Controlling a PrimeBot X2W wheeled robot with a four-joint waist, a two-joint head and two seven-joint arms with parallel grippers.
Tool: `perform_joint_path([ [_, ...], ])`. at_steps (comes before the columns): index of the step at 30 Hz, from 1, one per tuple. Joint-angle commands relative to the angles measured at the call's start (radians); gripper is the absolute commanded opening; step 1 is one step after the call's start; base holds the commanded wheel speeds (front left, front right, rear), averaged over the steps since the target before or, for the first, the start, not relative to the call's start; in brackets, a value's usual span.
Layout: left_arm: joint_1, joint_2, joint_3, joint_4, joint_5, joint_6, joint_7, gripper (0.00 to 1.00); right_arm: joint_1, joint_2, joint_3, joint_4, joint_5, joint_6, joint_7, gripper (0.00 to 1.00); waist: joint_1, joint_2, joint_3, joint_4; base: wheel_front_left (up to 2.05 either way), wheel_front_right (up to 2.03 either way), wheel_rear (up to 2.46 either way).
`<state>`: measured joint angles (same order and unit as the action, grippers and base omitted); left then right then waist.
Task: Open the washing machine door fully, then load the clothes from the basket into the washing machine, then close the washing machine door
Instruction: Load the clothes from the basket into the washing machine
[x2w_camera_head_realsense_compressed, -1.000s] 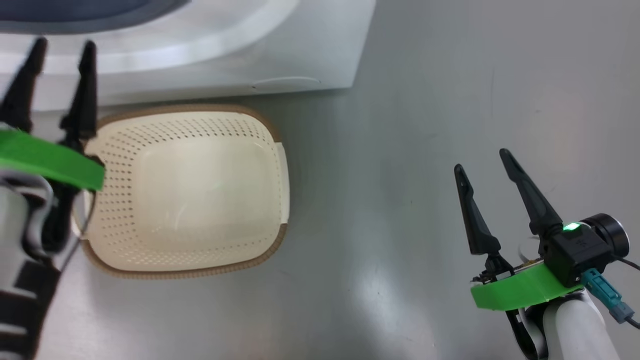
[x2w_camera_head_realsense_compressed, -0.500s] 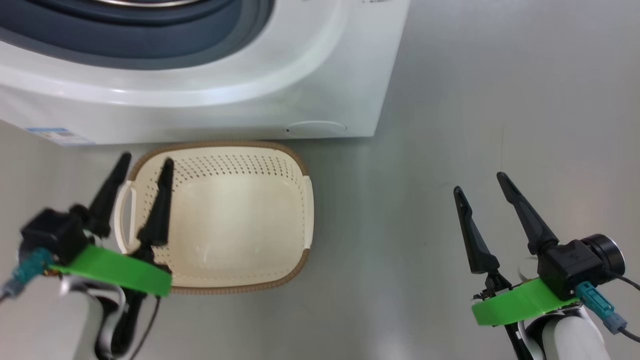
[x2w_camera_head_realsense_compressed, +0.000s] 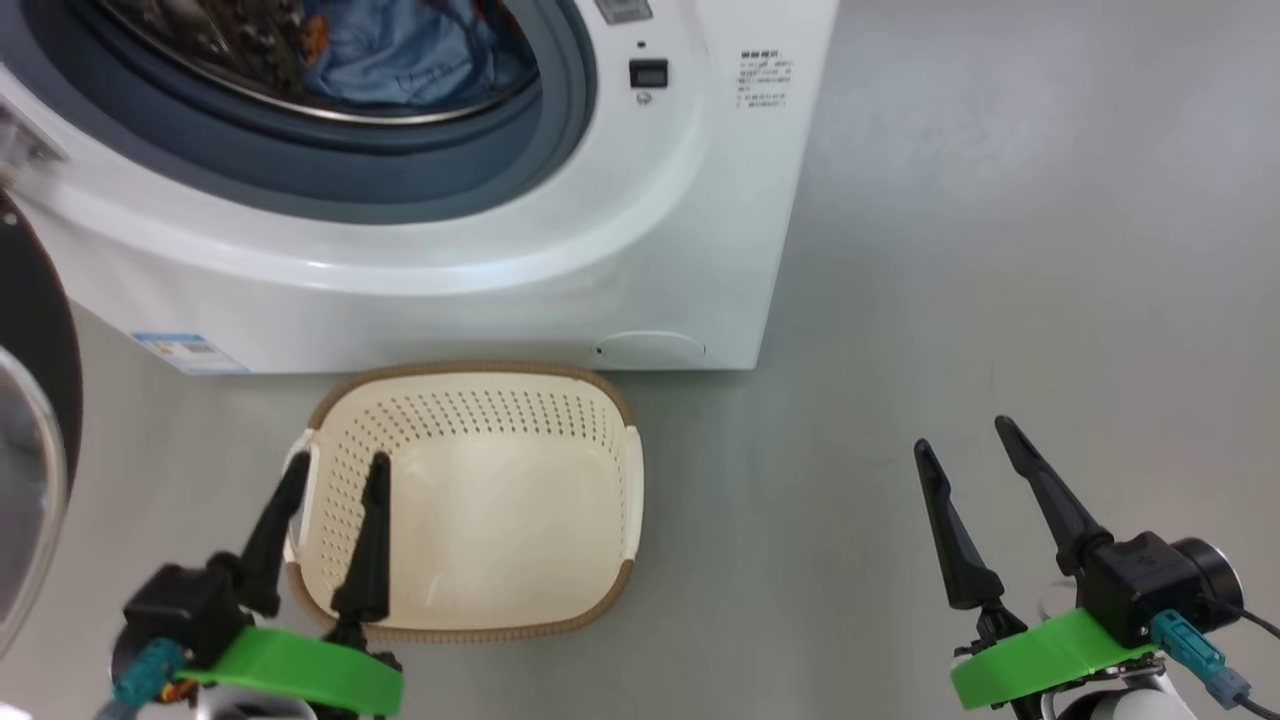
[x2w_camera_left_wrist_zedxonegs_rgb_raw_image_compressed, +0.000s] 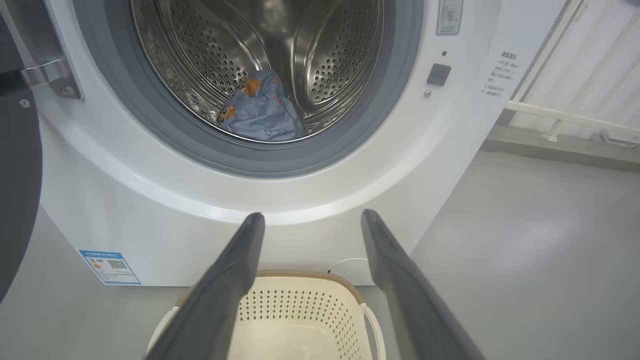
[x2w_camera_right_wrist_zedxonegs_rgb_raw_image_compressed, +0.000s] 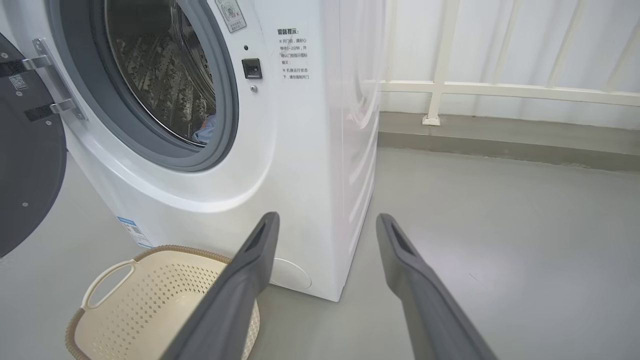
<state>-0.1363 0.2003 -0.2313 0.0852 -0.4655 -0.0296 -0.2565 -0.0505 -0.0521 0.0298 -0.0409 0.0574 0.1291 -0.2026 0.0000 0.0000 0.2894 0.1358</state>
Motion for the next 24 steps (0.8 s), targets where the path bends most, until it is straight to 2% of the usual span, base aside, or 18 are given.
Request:
perform_joint_path([
  [1,0.017,0.003,0.043,-0.028,0.011,0.008,-0.005,1.0,0.013,0.002,0.025,-0.017,0.013,0.002,-0.004,1.0,0.0,0.0,-0.056,0.0,0.0,0.0,0.0],
  [11,0.133,-0.077,0.054,-0.035,0.106,0.0,-0.005,1.0,0.044,0.002,0.039,0.033,0.059,0.002,-0.024,1.0,0.0,0.0,-0.185,-0.024,0.0,0.0,0.0],
  [24,0.196,-0.112,0.072,-0.031,0.19,-0.016,-0.005,1.0,0.079,0.002,0.045,0.06,0.095,0.002,-0.043,1.0,0.0,0.0,-0.272,-0.042,0.0,0.0,0.0],
])
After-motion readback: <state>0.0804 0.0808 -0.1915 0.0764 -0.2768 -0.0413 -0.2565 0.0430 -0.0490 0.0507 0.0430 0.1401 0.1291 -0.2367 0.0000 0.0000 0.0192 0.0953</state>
